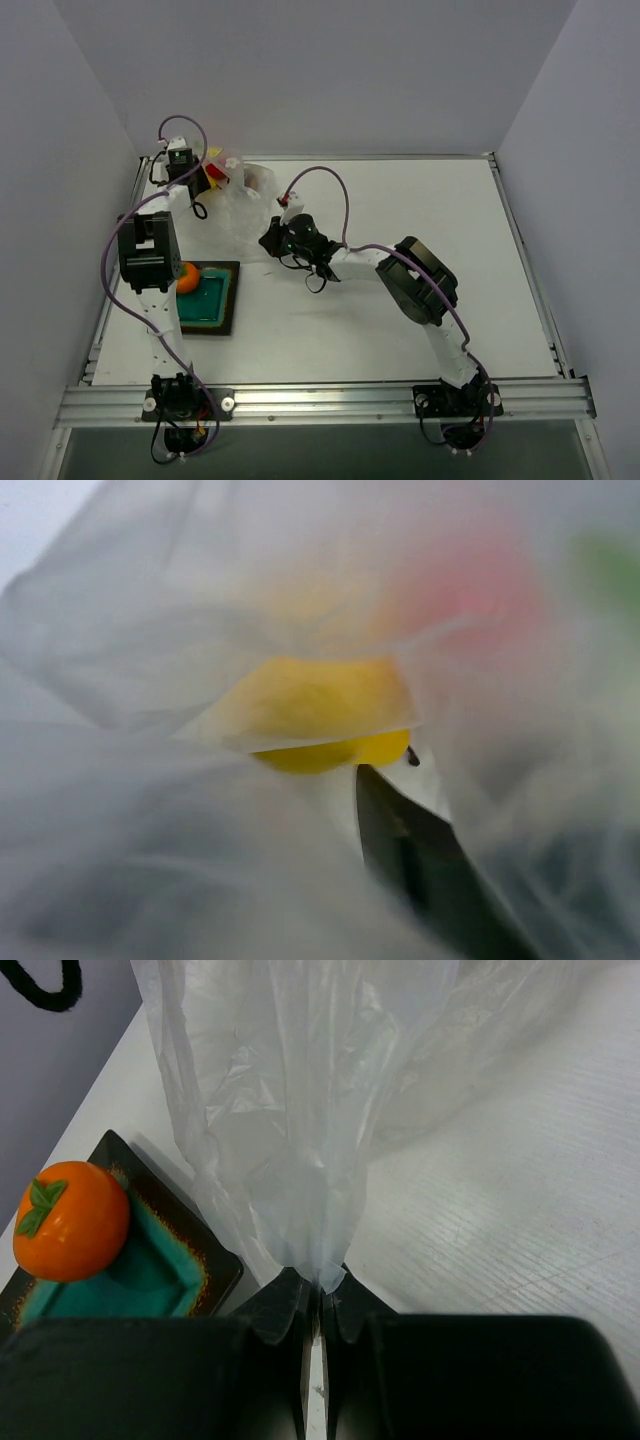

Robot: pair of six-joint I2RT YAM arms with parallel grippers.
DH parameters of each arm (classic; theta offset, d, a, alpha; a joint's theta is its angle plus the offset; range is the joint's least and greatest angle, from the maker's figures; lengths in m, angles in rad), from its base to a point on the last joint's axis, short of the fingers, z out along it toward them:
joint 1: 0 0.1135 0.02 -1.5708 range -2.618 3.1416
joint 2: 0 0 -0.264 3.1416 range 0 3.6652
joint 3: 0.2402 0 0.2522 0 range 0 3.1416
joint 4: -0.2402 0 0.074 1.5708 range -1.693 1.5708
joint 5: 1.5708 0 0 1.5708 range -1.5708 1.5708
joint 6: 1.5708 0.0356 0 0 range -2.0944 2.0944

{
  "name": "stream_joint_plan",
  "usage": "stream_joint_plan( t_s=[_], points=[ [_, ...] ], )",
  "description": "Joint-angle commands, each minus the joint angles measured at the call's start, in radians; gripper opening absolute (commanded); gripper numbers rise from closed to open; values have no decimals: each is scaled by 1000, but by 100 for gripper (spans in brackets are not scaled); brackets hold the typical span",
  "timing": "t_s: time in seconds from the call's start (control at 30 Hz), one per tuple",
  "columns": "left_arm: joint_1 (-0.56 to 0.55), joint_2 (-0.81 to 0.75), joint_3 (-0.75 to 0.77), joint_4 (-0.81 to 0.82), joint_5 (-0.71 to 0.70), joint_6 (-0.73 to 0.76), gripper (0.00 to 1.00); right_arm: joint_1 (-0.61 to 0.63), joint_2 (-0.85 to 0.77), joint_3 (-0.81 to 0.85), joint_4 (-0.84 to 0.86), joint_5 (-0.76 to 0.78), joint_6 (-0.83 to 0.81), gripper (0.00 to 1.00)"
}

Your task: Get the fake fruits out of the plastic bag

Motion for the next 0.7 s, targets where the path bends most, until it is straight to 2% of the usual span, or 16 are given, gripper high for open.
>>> stream_joint_plan(
  t_s=[0.0,0.07,0.1,0.13,0.3,0.53,0.67],
  points=[
    [11,-97,15,23,23,17,48,-1,-22,27,10,10,-18,0],
    [12,-98,14,20,20,14,69,0,-31,5,13,-1,-13,0],
    [12,-98,5,29,20,4,85,0,-57,-11,17,-12,-11,0],
    [12,-95,5,34,26,-3,90,9,-76,-36,31,-19,-13,0],
    [12,-89,-20,77,36,-84,93,33,-185,-151,95,-19,-31,0],
    [14,-17,18,115,-11,-130,94,0,-123,-157,97,-59,-16,0],
    [14,55,106,82,10,-125,91,-3,-110,-144,86,-65,-31,0]
  ],
)
